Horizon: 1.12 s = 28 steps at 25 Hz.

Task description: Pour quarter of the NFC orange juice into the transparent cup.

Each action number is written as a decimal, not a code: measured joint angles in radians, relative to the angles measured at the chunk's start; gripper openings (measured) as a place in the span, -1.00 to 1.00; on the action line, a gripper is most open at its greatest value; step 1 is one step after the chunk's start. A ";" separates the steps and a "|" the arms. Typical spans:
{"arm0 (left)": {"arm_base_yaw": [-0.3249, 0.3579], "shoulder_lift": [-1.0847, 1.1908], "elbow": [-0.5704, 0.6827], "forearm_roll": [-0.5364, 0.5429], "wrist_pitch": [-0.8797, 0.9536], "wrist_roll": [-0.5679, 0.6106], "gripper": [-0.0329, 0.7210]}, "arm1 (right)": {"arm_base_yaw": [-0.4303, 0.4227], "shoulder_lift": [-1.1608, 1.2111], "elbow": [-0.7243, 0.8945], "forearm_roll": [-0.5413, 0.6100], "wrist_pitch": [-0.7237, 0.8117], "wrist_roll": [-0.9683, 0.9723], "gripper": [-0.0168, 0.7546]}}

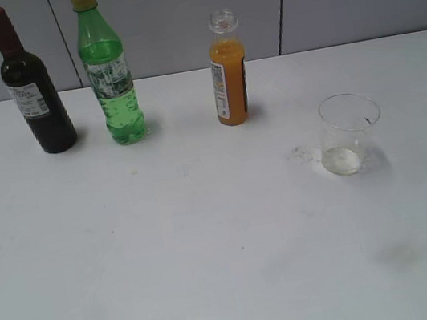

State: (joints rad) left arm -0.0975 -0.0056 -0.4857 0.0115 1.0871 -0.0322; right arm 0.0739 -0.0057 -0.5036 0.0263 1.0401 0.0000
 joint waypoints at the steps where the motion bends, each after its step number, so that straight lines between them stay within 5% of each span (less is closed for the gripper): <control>1: 0.000 0.000 0.000 0.000 0.000 0.000 0.60 | 0.000 0.000 0.000 0.000 0.000 0.000 0.57; 28: 0.000 0.000 0.000 0.000 0.000 0.000 0.60 | 0.000 0.000 0.000 0.000 0.000 0.000 0.57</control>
State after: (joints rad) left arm -0.0975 -0.0056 -0.4857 0.0115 1.0871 -0.0322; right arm 0.0739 -0.0057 -0.5036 0.0263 1.0401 0.0000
